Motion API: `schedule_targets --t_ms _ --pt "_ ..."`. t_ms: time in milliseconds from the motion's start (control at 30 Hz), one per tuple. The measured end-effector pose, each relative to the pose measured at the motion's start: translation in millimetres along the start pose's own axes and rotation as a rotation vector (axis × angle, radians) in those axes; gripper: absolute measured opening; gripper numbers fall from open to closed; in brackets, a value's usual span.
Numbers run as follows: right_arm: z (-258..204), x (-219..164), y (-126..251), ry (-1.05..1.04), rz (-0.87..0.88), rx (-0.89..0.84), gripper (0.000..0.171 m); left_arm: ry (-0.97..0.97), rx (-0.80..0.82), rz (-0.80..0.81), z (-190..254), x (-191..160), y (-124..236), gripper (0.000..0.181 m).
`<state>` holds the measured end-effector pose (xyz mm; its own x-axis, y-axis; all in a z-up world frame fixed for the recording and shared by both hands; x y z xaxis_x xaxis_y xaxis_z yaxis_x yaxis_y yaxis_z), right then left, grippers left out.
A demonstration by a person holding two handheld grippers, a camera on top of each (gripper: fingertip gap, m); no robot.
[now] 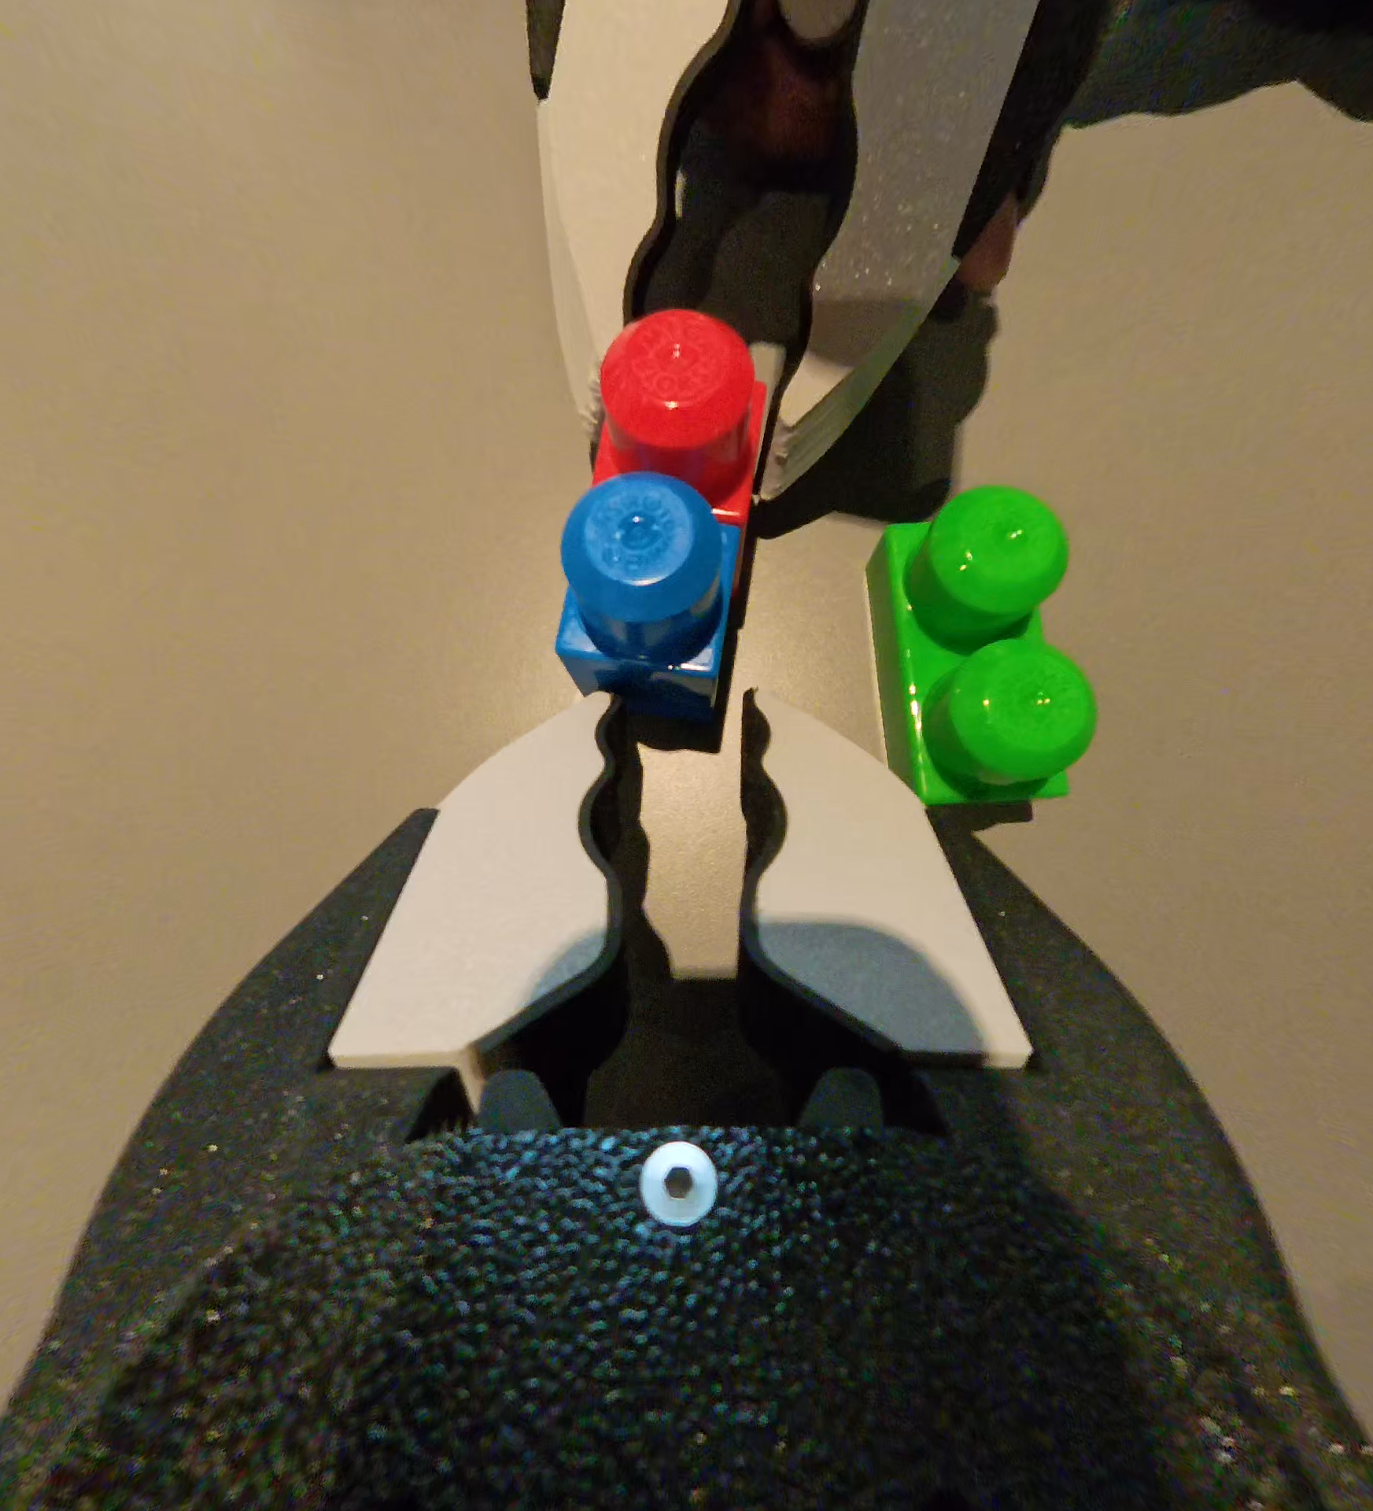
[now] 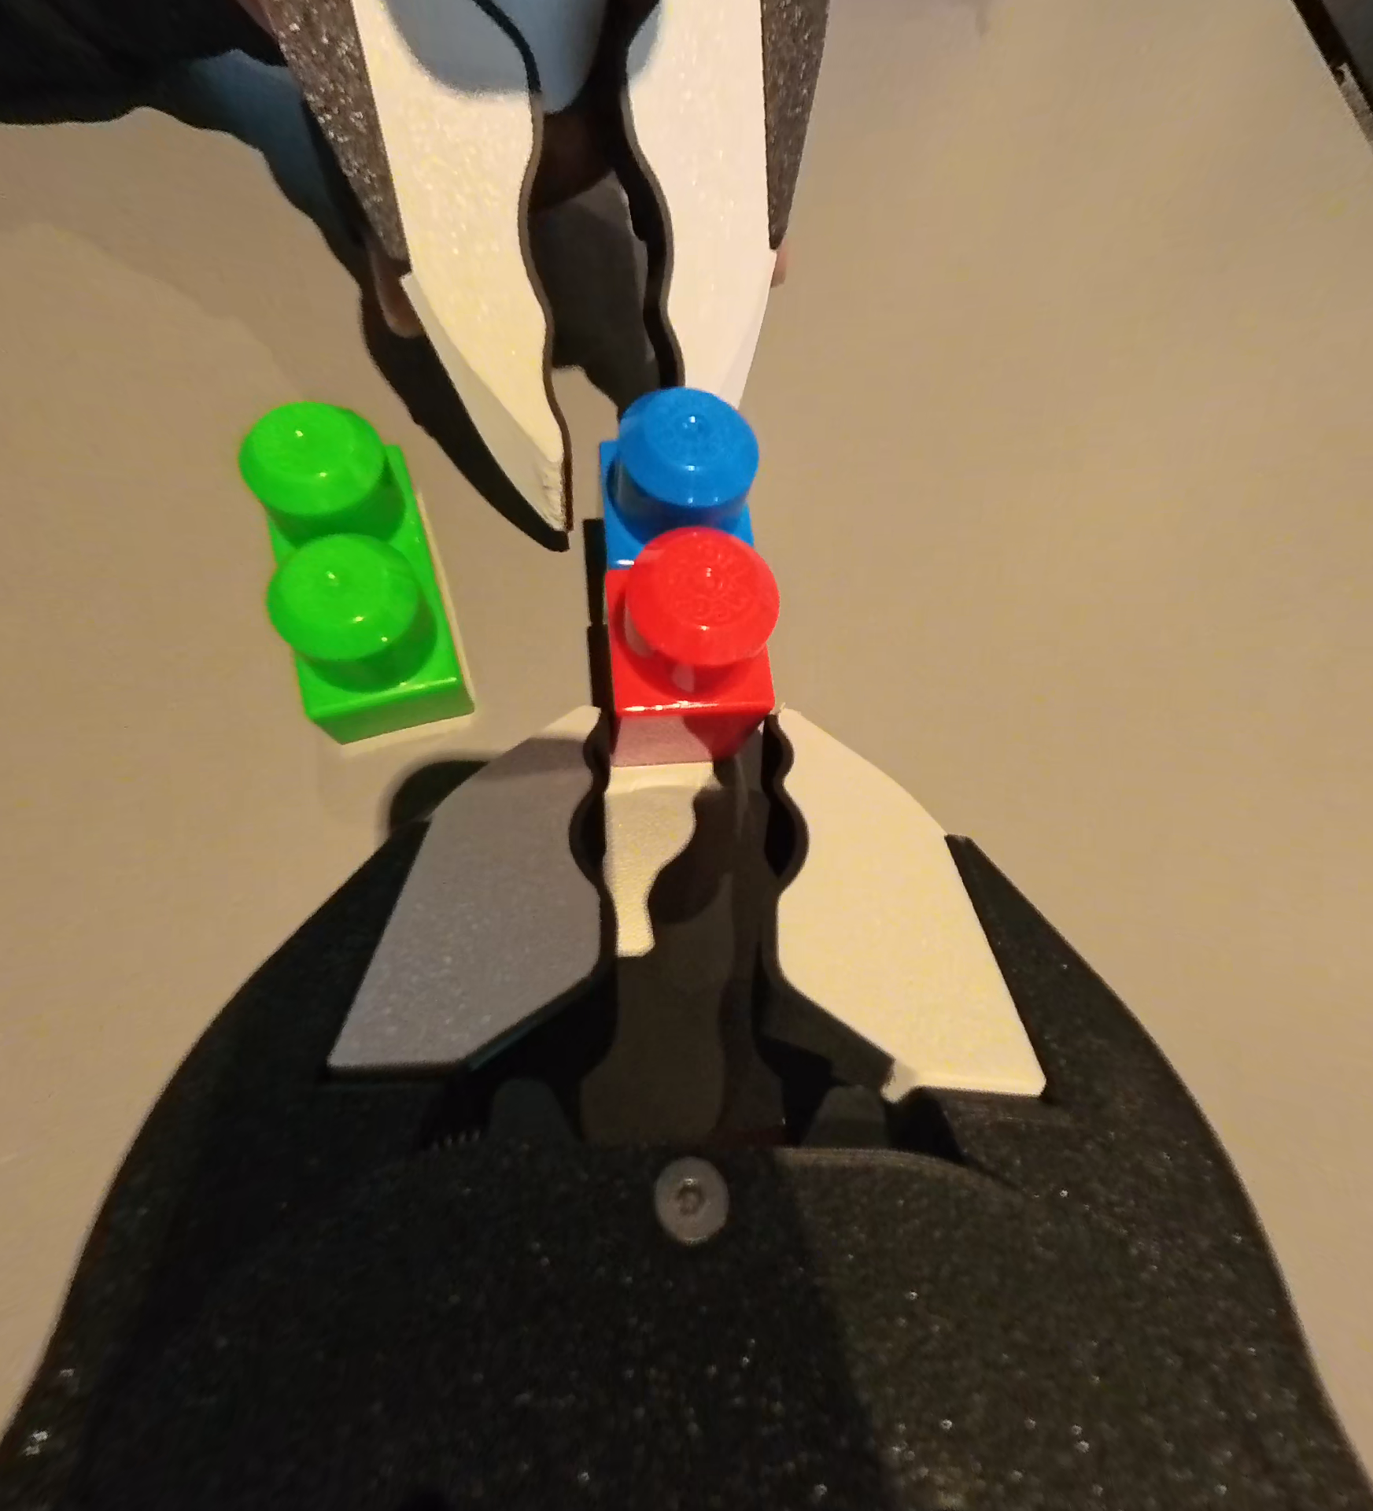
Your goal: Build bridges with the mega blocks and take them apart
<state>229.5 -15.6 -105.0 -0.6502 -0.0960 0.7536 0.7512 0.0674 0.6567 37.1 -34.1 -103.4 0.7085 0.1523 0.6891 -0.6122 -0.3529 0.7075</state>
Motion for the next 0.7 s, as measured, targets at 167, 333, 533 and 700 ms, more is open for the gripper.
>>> schedule_targets --t_ms 167,333,533,700 --pt "0.2 0.1 -0.3 -0.001 -0.001 -0.002 0.035 -0.004 -0.001 -0.001 0.2 -0.2 -0.1 0.026" --pt "0.6 0.0 -0.4 -0.004 -0.001 -0.004 0.036 -0.011 -0.004 -0.015 0.9 -0.9 -1.8 0.026" --pt "0.8 -0.1 -0.7 -0.006 -0.002 -0.005 0.036 -0.013 -0.002 -0.016 0.9 -1.0 -2.0 0.026" --pt "0.8 -0.1 -1.3 -0.005 -0.008 -0.006 0.036 -0.015 -0.001 -0.018 1.3 -0.9 -2.6 0.026"
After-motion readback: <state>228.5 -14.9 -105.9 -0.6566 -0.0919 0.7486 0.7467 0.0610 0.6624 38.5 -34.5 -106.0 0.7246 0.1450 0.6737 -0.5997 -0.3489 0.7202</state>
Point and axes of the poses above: each gripper's, where its closed fingertips meet, y back along the fingers, x out of its top, z = x × y across the jaws, the point moved 10 cm from there along y, back along the fingers, and after that the axes turned 11 degrees about x, right-handed, at the moved point
